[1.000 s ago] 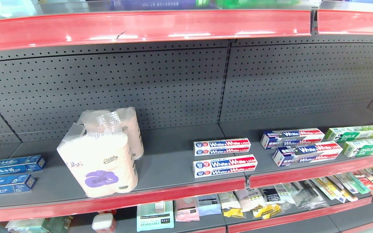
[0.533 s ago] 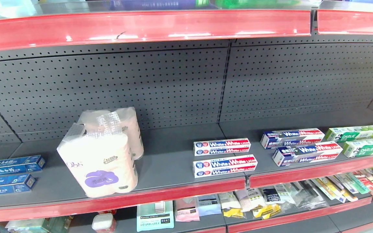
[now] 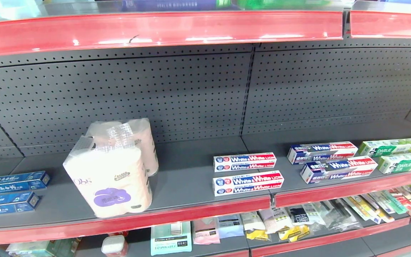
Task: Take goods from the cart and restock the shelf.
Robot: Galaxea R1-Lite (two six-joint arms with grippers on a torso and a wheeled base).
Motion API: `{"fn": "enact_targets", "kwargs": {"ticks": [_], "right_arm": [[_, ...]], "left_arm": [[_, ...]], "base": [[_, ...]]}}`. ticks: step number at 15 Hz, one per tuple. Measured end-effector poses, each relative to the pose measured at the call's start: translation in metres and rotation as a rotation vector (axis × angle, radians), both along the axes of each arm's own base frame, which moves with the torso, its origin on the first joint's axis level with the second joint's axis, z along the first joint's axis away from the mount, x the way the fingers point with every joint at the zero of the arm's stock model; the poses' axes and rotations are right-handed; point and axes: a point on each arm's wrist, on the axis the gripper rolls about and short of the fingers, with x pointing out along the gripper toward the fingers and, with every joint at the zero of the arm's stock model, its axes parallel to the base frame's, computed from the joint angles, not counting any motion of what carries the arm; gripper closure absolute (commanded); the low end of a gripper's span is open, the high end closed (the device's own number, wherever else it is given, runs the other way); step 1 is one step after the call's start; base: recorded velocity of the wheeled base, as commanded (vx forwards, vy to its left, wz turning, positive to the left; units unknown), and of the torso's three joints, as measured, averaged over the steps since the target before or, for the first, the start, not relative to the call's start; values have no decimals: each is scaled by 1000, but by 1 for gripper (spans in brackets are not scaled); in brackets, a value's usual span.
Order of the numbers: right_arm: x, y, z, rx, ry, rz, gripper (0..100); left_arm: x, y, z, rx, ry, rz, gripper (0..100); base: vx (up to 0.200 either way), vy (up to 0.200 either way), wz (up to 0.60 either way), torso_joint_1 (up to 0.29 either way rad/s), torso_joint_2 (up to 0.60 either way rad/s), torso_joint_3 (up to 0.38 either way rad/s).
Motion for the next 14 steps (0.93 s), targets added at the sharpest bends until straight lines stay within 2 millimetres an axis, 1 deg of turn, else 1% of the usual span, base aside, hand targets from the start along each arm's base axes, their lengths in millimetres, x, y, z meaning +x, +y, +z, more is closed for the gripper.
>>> {"fn": "enact_targets", "kwargs": {"ticks": [5, 14], "right_arm": [[0, 0, 0, 0, 0, 0, 0], [0, 0, 0, -1, 0, -3, 0]], "left_arm": [[-1, 0, 0, -5, -15, 4, 0], [-1, 0, 0, -7, -17, 3, 0]], "base": [[0, 0, 600, 5, 0, 1], [0, 0, 0, 0, 0, 0]]}}
